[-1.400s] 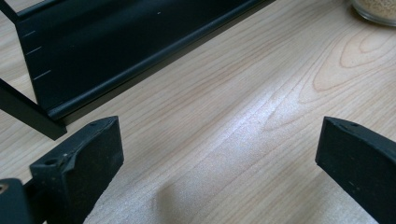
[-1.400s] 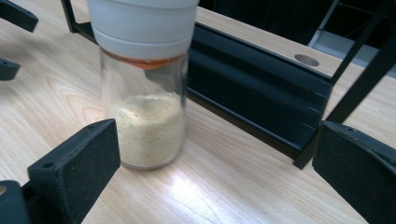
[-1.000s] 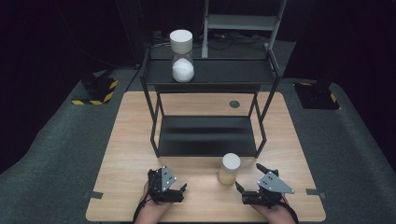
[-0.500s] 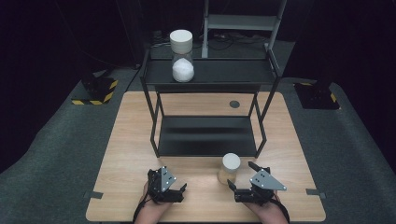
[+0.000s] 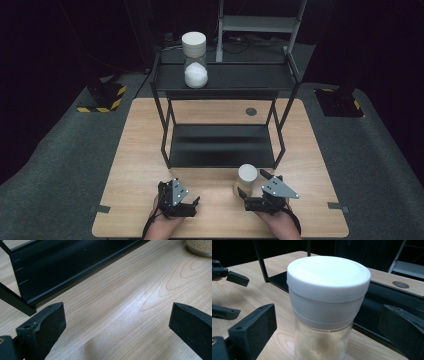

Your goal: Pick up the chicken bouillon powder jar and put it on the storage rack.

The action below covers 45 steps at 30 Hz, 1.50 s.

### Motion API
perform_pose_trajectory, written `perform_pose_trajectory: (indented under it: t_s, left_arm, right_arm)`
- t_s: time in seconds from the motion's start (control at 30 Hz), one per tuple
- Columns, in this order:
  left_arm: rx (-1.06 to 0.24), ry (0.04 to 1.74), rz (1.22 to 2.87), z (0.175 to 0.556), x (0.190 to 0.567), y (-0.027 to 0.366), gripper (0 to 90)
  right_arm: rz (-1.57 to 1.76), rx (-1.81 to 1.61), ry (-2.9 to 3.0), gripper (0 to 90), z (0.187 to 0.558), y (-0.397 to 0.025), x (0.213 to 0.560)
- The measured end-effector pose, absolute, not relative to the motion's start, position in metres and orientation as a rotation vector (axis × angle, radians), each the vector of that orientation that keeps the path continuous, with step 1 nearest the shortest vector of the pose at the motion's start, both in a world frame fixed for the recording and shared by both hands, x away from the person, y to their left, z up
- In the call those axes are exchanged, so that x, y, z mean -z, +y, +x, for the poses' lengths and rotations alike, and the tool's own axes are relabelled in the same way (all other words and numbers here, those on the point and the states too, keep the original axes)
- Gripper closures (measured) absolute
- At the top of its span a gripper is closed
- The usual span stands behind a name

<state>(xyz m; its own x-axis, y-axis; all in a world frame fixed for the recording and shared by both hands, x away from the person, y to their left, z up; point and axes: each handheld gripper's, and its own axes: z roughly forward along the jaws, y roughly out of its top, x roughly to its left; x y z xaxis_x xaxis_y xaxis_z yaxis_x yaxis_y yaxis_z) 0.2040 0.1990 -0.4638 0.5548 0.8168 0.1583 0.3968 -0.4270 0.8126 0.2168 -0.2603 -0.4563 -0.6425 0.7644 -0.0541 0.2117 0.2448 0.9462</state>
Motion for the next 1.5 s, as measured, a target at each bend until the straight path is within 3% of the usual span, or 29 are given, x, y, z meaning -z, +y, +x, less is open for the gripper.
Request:
perform_pose_trajectory:
  t_s: [0.53,1.5]
  left_arm:
    - [-0.704,0.978,2.031,0.204,0.464,0.201,1.2]
    - [-0.695,0.967,2.031,0.205,0.464,0.202,1.2]
  right_arm:
    - [0.885,-1.506,2.015,32.4,0.23,-0.27,0.47]
    - [0.853,-1.521,1.945,34.5,0.224,-0.276,0.467]
